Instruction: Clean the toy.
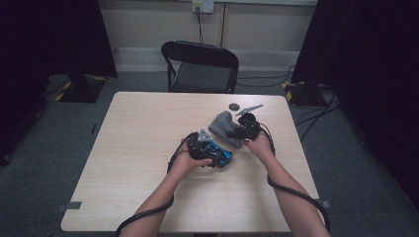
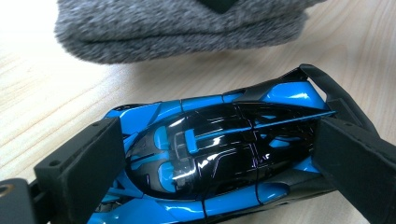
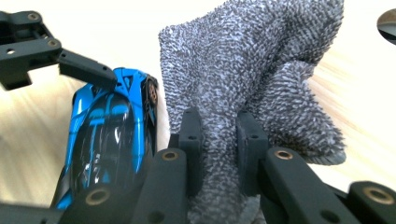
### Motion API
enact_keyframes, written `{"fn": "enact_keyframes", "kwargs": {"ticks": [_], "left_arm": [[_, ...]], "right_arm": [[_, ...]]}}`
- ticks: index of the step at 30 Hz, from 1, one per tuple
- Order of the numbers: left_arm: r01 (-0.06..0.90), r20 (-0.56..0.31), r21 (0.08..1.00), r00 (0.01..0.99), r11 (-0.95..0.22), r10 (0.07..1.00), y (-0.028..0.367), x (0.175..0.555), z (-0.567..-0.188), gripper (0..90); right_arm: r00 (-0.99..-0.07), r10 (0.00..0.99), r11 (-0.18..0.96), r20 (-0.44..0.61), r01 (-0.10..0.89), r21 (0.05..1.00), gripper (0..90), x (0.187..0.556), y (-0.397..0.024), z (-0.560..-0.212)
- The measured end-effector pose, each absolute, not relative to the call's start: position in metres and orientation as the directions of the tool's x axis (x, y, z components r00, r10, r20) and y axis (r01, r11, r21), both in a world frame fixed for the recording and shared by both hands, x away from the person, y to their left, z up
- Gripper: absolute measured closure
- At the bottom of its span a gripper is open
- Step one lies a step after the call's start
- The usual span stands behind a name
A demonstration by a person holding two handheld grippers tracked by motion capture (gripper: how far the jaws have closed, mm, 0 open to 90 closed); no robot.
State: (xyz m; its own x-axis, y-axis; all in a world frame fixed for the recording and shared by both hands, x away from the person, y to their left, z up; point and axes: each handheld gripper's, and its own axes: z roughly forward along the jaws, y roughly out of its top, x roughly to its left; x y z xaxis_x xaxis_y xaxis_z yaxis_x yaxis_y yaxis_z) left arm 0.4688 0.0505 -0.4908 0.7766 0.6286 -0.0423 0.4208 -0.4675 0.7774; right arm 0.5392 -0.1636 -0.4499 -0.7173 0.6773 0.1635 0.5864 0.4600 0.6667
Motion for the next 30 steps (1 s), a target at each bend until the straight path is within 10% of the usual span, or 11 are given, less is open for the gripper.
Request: {"fn": "enact_keyframes", "kwargs": {"ticks": [30], "left_arm": [[0.423, -0.047, 0.781, 0.774, -0.460, 0.631, 0.051, 0.468, -0.492, 2.3]], "right_arm": [[-0.762, 0.622, 0.512, 0.181, 0.571, 0.642, 76.7, 0.548, -0.123, -0.485]]}}
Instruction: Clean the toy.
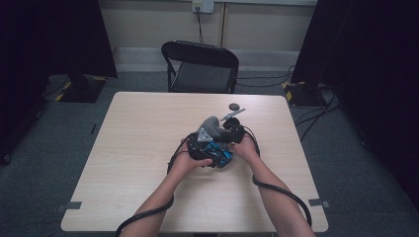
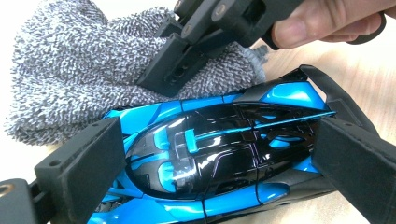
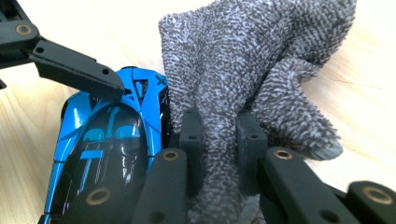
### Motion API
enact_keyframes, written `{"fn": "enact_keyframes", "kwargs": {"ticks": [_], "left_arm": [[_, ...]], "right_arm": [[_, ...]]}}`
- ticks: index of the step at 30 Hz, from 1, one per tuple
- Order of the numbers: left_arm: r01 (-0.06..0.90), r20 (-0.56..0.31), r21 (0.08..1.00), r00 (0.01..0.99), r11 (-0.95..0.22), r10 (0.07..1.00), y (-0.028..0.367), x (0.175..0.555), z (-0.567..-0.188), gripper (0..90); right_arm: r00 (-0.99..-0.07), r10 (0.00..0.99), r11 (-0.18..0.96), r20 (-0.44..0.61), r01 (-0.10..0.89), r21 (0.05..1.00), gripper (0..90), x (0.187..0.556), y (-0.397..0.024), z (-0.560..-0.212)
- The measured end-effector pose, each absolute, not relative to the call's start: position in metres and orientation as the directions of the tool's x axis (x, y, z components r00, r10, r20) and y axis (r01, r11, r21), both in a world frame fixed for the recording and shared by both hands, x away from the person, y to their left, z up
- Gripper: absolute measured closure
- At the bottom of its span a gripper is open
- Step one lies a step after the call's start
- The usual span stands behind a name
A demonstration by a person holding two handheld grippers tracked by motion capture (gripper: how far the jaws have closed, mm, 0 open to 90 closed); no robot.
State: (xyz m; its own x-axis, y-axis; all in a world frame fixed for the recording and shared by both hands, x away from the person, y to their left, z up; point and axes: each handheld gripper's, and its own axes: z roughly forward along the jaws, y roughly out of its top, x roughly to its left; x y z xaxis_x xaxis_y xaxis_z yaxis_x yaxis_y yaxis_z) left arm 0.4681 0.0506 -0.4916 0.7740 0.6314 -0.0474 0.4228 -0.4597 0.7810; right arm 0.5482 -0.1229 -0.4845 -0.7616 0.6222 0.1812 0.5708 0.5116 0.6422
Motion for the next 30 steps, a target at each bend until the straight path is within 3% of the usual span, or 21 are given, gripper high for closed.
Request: {"fn": "enact_keyframes", "kwargs": {"ticks": [30], "left_arm": [[0.421, -0.039, 0.771, 0.781, -0.479, 0.624, 0.051, 0.469, -0.490, 3.0]], "right_arm": [[-0.782, 0.583, 0.530, 0.221, 0.572, 0.626, 76.9, 0.536, -0.152, -0.484]]}}
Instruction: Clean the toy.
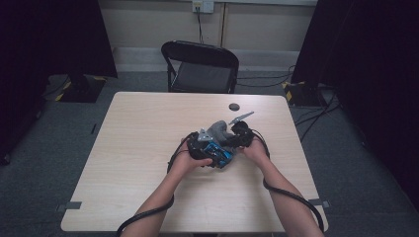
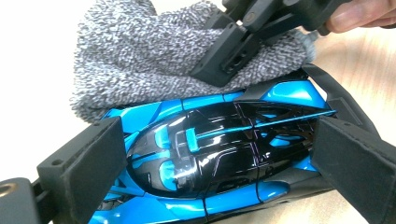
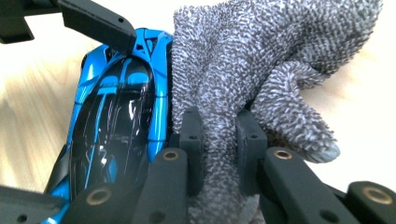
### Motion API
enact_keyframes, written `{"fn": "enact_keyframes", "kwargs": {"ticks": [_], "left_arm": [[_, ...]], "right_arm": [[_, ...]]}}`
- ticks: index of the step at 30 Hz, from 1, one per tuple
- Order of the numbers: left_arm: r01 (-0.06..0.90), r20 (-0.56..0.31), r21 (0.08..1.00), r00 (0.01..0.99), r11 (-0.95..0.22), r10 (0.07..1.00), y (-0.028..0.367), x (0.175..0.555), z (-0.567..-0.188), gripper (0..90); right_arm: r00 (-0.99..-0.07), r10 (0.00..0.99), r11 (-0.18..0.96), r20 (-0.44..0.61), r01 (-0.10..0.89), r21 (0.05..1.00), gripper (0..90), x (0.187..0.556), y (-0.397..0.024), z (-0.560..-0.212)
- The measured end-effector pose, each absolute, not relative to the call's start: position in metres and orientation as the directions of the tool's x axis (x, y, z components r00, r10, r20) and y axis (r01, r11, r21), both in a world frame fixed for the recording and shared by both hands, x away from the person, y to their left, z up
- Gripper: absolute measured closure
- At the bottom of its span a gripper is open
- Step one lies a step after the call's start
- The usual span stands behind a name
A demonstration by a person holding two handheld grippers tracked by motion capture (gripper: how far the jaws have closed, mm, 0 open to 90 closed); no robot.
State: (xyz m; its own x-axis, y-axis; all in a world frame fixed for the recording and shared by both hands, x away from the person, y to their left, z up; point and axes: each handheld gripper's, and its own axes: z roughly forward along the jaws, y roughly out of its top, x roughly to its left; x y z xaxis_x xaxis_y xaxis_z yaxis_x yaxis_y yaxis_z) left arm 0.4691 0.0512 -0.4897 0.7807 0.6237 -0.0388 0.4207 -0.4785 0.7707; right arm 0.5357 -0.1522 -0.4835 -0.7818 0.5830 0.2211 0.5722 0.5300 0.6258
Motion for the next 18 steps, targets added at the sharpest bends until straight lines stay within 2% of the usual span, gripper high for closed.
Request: {"fn": "enact_keyframes", "kwargs": {"ticks": [18], "left_arm": [[0.422, -0.040, 0.769, 0.781, -0.479, 0.624, 0.051, 0.469, -0.489, 3.3]], "right_arm": [[-0.782, 0.568, 0.524, 0.256, 0.583, 0.621, 76.8, 0.527, -0.174, -0.484]]}}
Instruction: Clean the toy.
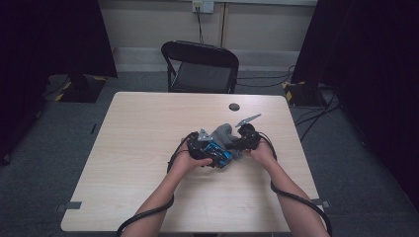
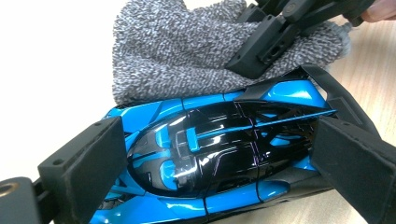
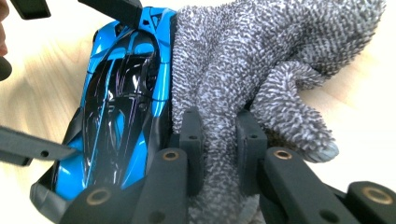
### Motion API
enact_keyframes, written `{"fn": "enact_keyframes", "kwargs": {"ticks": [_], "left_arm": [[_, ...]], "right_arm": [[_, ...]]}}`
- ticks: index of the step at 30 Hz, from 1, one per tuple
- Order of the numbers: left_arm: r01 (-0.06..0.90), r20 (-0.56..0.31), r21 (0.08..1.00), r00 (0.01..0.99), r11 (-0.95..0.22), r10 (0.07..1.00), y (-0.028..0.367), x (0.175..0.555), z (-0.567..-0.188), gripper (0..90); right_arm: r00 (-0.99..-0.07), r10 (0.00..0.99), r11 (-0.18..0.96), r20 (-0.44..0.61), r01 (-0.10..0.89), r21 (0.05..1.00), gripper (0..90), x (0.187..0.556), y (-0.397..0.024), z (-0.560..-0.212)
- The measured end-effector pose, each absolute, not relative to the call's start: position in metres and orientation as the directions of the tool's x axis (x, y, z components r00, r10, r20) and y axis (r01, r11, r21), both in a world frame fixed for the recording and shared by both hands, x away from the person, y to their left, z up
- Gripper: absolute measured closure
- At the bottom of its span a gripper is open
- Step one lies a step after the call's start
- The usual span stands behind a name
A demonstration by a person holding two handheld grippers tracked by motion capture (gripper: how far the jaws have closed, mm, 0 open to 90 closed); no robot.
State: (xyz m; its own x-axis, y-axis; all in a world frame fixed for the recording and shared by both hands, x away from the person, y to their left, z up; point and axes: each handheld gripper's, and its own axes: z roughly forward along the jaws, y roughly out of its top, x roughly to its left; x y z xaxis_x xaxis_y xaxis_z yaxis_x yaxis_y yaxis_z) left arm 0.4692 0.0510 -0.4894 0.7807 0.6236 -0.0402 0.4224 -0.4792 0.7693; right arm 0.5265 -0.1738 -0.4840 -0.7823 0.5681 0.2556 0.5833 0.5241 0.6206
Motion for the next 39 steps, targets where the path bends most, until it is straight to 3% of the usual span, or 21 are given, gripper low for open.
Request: {"fn": "enact_keyframes", "kwargs": {"ticks": [39], "left_arm": [[0.425, -0.044, 0.763, 0.787, -0.488, 0.616, 0.049, 0.469, -0.488, 3.4]], "right_arm": [[-0.796, 0.552, 0.534, 0.247, 0.566, 0.629, 76.6, 0.492, -0.210, -0.480]]}}
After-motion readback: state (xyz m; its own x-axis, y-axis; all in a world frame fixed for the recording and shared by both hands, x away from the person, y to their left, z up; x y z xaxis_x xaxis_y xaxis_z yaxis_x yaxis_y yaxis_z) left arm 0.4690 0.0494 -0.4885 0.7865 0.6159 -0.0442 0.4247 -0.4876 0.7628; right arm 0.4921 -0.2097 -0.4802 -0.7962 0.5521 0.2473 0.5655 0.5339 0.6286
